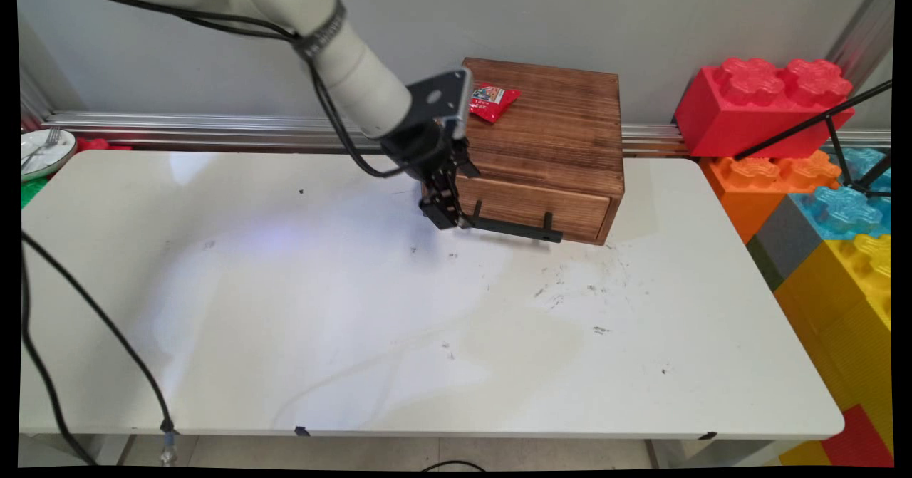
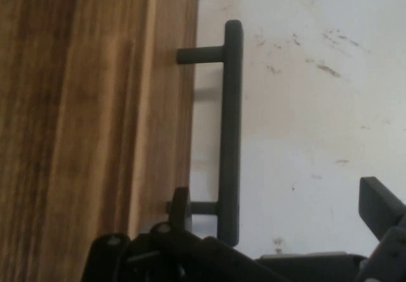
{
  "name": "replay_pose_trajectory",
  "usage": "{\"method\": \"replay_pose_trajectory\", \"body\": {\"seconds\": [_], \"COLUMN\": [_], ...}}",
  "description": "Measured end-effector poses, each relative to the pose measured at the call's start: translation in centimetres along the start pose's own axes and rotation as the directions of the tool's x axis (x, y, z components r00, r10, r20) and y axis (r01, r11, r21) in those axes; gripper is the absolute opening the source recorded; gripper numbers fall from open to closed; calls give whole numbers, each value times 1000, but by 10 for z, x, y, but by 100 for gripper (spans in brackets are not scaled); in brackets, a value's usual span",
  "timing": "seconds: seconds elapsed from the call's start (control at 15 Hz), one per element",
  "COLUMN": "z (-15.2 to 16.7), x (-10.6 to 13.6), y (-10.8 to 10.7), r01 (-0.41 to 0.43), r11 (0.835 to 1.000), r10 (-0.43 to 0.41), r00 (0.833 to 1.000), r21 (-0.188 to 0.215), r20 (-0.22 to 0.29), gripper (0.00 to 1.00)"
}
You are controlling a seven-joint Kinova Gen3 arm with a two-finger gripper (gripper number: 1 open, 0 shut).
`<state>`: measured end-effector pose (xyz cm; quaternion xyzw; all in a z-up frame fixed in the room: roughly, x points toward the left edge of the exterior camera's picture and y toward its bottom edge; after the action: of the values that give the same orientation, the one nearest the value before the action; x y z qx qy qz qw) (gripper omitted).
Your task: Open the drawer
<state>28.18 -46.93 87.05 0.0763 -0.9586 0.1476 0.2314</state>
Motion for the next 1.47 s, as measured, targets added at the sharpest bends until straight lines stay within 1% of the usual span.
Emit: {"method": "replay_pose_trajectory", "body": {"seconds": [0.33, 0.8, 1.2, 1.47], "z": [45, 94, 116, 130], "x": [12, 20, 22, 24], "y": [-6, -8, -10, -10], "r01": [-53, -97, -105, -93], "r11": [998, 993, 991, 992], "r10": [54, 101, 112, 101], "r00": [998, 992, 990, 990], "r21": [-24, -63, -78, -90], "r20": [43, 73, 84, 93], "gripper": [100, 100, 100, 100]}}
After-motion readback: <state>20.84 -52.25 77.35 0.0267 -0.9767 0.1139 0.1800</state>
